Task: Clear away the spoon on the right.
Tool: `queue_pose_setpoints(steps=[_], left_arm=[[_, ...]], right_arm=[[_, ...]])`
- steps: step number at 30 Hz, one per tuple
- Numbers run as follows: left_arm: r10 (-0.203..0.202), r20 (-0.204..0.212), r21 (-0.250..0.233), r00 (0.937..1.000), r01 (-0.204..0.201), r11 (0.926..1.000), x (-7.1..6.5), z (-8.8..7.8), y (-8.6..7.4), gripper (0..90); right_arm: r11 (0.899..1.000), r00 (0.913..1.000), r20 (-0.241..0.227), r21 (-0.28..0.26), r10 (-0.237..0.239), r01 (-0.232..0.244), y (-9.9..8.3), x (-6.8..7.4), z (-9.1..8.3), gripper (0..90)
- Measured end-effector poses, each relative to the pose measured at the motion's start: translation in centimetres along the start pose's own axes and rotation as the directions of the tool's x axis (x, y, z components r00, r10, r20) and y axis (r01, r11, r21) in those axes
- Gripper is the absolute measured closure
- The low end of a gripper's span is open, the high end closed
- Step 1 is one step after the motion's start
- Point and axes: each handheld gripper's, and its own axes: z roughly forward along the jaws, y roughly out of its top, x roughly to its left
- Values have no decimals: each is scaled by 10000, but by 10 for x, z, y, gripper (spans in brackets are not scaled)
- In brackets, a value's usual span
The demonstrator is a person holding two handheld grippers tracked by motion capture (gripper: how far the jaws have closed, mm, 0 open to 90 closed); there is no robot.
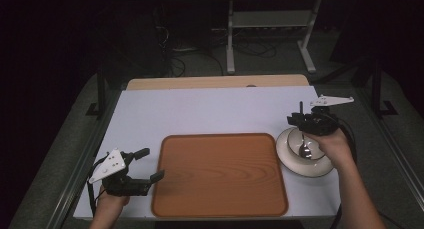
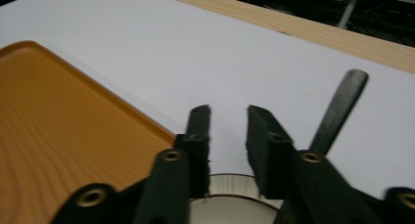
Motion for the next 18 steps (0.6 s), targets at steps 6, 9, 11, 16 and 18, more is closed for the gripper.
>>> queue_pose_setpoints(steps=[6, 9, 11, 16, 18], left_arm=[[24, 27, 25, 10000, -24, 10000, -1, -1, 0, 136], [-10, 10, 2, 10000, 10, 10000, -1, -1, 0, 136], [-31, 3, -4, 10000, 31, 10000, -1, -1, 0, 136], [-2, 25, 7, 10000, 2, 10000, -1, -1, 0, 136], [20, 29, 12, 10000, -20, 10000, -1, -1, 0, 136]], right_arm=[[9995, 9990, 438, 322, 28, -42, -2, -5, 2, 873], [9994, 9981, 604, 335, 69, -89, -2, -6, 2, 884], [9992, 9976, 685, 387, 107, -134, -3, -8, 2, 891], [9978, 9943, 1041, 588, 249, -312, -5, -12, 1, 892], [9976, 9935, 1095, 596, 297, -364, -6, -14, 1, 893]])
